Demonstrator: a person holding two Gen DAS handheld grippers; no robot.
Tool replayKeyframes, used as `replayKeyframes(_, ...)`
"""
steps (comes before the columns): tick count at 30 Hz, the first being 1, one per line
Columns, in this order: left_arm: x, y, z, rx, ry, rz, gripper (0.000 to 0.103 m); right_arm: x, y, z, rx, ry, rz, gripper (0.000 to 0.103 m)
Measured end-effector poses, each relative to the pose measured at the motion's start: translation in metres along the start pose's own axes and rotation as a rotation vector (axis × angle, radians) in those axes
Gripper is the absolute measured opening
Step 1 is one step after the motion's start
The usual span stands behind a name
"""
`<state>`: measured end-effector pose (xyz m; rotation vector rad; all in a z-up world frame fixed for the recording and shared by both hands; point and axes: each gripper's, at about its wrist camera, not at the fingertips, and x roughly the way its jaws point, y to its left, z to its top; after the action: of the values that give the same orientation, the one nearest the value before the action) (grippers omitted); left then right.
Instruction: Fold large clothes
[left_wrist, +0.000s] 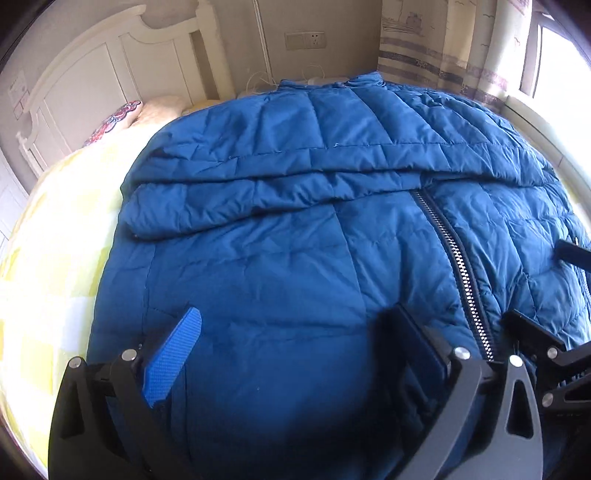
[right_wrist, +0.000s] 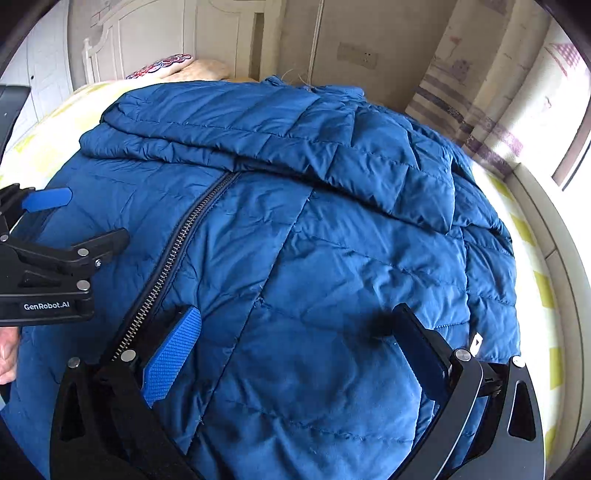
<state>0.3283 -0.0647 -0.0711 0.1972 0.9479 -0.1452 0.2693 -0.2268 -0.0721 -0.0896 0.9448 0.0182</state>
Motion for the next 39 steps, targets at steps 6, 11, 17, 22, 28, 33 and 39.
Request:
replayKeyframes(6, -0.031, 0.044, -0.027, -0.049, -0.085, 0.186, 0.101, -0.041, -0.016, -0.03, -0.02, -0.102, -0.147, 0.098)
replayKeyframes(11, -0.035, 0.109, -0.05, -0.251, -0.04, 0.203, 0.1, -0.033, -0.048, -0.047, 0.051, -0.059, -0.177, 0.098)
replayKeyframes(17, -0.074, 0.084, -0.058, -0.2, -0.116, 0.1, 0.1, -0.068, -0.021, -0.049, 0.037, -0.131, -0.035, 0.098)
replayKeyframes(22, -0.076, 0.003, -0.074, -0.013, -0.043, -0.041, 0.1, -0.054, 0.028, -0.073, -0.098, -0.026, 0.049, 0.098)
replayKeyframes(28, -0.066, -0.004, -0.093, -0.005, -0.004, 0.009, 0.101, -0.06, 0.013, -0.089, -0.038, -0.025, 0.059, 0.098)
replayKeyframes(33, -0.088, 0.017, -0.12, -0.001, -0.056, 0.071, 0.101, -0.081, -0.021, -0.112, 0.049, -0.06, 0.02, 0.098)
replayKeyframes(39, -0.095, 0.049, -0.152, -0.075, -0.08, 0.056, 0.101, -0.083, -0.052, -0.146, 0.125, -0.106, -0.003, 0.098)
